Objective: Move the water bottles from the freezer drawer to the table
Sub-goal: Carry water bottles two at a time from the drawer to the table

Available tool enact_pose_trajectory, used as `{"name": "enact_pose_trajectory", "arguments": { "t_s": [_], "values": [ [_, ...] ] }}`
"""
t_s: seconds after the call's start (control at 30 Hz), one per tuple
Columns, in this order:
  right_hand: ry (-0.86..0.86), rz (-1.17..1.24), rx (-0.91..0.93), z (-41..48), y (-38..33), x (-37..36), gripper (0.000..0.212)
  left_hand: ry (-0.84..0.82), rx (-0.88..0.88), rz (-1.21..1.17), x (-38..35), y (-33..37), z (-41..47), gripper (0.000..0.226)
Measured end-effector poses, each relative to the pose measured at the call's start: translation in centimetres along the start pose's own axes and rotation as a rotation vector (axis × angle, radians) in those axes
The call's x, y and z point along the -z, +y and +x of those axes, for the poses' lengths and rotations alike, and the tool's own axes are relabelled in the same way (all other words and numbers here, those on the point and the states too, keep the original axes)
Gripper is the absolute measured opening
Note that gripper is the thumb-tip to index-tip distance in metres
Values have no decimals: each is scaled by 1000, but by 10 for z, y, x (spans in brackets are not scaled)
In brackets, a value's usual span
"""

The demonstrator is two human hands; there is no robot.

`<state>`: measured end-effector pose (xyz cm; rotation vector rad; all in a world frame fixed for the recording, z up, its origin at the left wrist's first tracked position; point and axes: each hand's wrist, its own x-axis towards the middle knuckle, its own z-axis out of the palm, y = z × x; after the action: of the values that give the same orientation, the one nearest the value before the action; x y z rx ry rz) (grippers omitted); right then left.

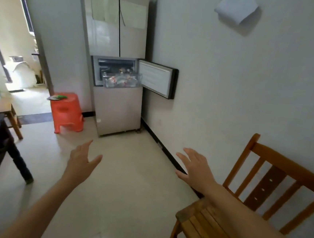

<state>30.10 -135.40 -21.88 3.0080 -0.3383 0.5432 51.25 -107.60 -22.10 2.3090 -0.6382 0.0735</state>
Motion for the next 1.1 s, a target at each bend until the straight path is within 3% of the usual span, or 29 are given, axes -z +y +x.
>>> {"name": "enact_pose_trajectory", "arguments": {
  "t_s": [0.23,0.53,0.8,0.93,1.1],
  "values": [
    [-40,96,-111,95,46,-23,55,43,13,-28,-31,5,78,62],
    [-119,177,-118,179,92,-86,64,6,50,-18,-79,8,161,62],
    [26,230,-103,299,173,-95,60,100,-44,-39,-115,54,296,62],
    [-40,296,-60,362,195,-112,61,156,-63,-53,-128,67,353,62],
    [-129,345,-28,413,205,-159,63,157,50,-17,-153,45,391,62]
  ]
}}
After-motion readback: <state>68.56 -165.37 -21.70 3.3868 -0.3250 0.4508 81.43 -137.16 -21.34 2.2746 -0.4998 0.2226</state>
